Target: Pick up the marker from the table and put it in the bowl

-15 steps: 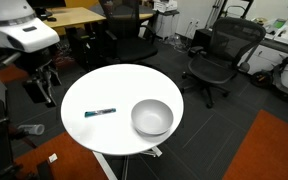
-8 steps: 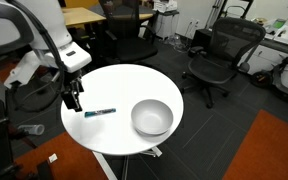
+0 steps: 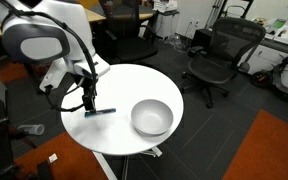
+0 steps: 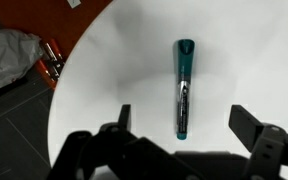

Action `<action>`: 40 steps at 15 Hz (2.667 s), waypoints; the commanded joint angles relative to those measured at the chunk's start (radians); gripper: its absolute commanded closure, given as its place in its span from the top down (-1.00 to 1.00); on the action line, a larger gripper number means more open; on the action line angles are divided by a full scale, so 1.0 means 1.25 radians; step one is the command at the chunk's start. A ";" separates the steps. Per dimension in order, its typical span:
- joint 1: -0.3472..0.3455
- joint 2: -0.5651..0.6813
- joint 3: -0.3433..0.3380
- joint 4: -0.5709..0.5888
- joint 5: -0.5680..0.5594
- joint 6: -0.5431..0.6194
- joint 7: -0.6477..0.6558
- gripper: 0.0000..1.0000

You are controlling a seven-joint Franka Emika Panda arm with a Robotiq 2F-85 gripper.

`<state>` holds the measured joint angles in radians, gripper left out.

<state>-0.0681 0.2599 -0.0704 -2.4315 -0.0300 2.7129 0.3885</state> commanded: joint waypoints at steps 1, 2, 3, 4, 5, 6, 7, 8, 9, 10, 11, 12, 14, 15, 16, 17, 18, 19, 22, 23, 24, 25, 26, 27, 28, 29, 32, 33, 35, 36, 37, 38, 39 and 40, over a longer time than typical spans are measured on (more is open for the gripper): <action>0.038 0.057 -0.024 0.049 0.015 0.003 0.029 1.00; 0.041 0.068 -0.024 0.057 0.021 0.003 0.025 1.00; 0.044 0.080 -0.026 0.065 0.024 0.002 0.024 1.00; 0.045 0.091 -0.026 0.073 0.031 0.001 0.019 1.00; 0.044 0.100 -0.024 0.079 0.040 0.001 0.013 1.00; 0.044 0.110 -0.024 0.085 0.045 0.002 0.010 1.00; 0.042 0.119 -0.022 0.092 0.054 0.001 0.004 1.00; 0.041 0.128 -0.022 0.099 0.060 0.001 0.003 1.00; 0.041 0.136 -0.022 0.104 0.066 0.001 0.001 1.00; 0.036 0.144 -0.018 0.110 0.075 0.000 -0.008 1.00; 0.035 0.152 -0.019 0.116 0.080 0.001 -0.010 1.00; 0.034 0.158 -0.017 0.120 0.084 -0.001 -0.014 1.00; 0.020 0.168 -0.004 0.130 0.102 -0.019 -0.041 1.00; 0.018 0.174 -0.002 0.134 0.108 -0.022 -0.053 1.00; 0.016 0.180 -0.002 0.136 0.112 -0.020 -0.065 0.50; 0.013 0.186 0.000 0.139 0.116 -0.022 -0.079 0.45; 0.012 0.191 0.000 0.143 0.118 -0.023 -0.088 0.31; 0.010 0.195 0.000 0.147 0.121 -0.025 -0.096 0.13; 0.006 0.205 -0.001 0.155 0.125 -0.027 -0.113 -0.32; 0.005 0.208 -0.001 0.157 0.125 -0.027 -0.116 -0.49; 0.004 0.209 -0.001 0.158 0.126 -0.026 -0.121 -0.63; 0.003 0.209 -0.001 0.157 0.125 -0.026 -0.122 -0.76; 0.004 0.206 -0.001 0.157 0.125 -0.025 -0.122 -0.93; 0.004 0.204 -0.001 0.156 0.124 -0.024 -0.122 -1.00; 0.004 0.197 -0.003 0.152 0.122 -0.024 -0.124 -0.92; 0.005 0.185 -0.006 0.145 0.119 -0.019 -0.124 -0.91; 0.008 0.128 -0.014 0.116 0.112 -0.012 -0.130 -0.91; 0.004 0.109 -0.014 0.113 0.112 -0.015 -0.138 -0.91; 0.003 0.072 -0.023 0.114 0.106 -0.024 -0.136 -0.91; 0.002 0.054 -0.029 0.117 0.104 -0.026 -0.132 -0.91; -0.001 0.039 -0.032 0.121 0.106 -0.028 -0.132 -0.91; -0.004 0.024 -0.037 0.128 0.107 -0.030 -0.130 -0.91; -0.007 0.014 -0.042 0.137 0.106 -0.034 -0.126 -0.91; -0.009 0.007 -0.050 0.153 0.102 -0.044 -0.120 -0.91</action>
<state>-0.0667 0.3347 -0.1153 -2.2498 0.0994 2.7069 0.2540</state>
